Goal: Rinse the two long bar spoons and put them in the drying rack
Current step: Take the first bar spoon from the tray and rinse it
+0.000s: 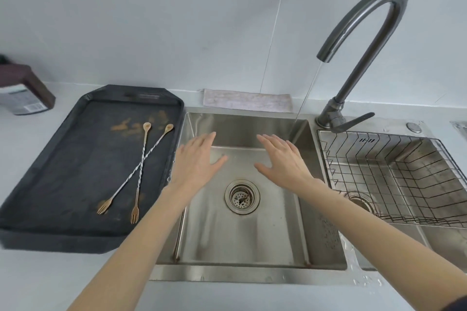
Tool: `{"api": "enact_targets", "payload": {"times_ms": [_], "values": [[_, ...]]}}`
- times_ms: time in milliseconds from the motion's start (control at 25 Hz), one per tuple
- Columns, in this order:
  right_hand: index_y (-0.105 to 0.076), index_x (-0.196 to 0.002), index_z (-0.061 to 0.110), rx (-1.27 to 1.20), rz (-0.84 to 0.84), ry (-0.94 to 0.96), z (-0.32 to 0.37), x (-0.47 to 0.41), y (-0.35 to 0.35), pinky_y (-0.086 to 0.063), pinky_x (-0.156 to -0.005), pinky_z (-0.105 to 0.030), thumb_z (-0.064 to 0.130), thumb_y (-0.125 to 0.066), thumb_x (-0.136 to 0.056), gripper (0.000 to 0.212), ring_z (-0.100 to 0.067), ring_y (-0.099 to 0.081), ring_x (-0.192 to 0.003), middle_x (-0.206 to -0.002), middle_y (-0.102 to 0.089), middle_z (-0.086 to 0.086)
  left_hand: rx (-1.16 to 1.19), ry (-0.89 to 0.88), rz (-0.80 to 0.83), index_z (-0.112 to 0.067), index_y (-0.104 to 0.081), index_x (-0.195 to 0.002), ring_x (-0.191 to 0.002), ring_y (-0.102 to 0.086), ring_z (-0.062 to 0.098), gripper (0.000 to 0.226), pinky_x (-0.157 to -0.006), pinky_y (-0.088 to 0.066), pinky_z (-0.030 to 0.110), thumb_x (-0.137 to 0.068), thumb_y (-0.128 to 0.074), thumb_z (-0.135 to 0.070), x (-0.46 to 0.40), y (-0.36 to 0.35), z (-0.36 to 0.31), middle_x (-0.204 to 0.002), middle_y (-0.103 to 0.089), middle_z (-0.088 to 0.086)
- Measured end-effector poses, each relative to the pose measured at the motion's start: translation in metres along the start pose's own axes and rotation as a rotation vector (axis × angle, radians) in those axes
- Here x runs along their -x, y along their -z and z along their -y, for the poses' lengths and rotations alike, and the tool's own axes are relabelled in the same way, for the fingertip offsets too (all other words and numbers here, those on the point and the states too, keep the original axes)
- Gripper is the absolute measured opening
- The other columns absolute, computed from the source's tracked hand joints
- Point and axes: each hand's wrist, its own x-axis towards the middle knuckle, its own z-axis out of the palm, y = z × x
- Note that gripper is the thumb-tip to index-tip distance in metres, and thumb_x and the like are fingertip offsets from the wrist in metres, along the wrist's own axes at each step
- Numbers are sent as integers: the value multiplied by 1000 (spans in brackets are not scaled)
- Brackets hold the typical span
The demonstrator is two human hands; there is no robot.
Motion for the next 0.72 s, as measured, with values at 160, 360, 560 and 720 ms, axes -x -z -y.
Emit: {"api": "enact_targets", "payload": {"times_ms": [160, 360, 560, 720], "values": [[-31, -143, 16, -31, 36, 75, 42, -23, -10, -26, -112, -35, 32, -50, -91, 58, -23, -34, -136, -146, -40, -3, 15, 107, -10, -14, -32, -141, -135, -38, 23, 62, -109, -33, 40, -89, -51, -40, 7, 12, 41, -147, -41, 5], [-46, -133, 15, -160, 130, 101, 95, -48, -35, -44, -93, -39, 25, -48, -92, 43, -26, -50, -120, -130, -53, -6, 20, 276, -3, -13, -41, -136, -118, -53, 30, 50, -96, -44, 44, -91, -49, -34, 11, 25, 89, -136, -53, 9], [-57, -122, 9, -326, 231, 123, 145, -72, -65, -46, -94, -35, 13, -46, -90, 34, -29, -58, -108, -118, -63, -11, 43, 460, 11, -13, -48, -128, -111, -58, 29, 39, -93, -49, 43, -92, -50, -29, 12, 18, 136, -128, -57, 10], [-58, -120, 7, -427, 302, 82, 172, -90, -84, -46, -96, -32, 11, -45, -91, 32, -27, -58, -109, -114, -67, -11, 56, 531, 37, -13, -53, -122, -109, -57, 30, 33, -91, -50, 44, -91, -51, -26, 13, 6, 157, -122, -59, 10]]}}
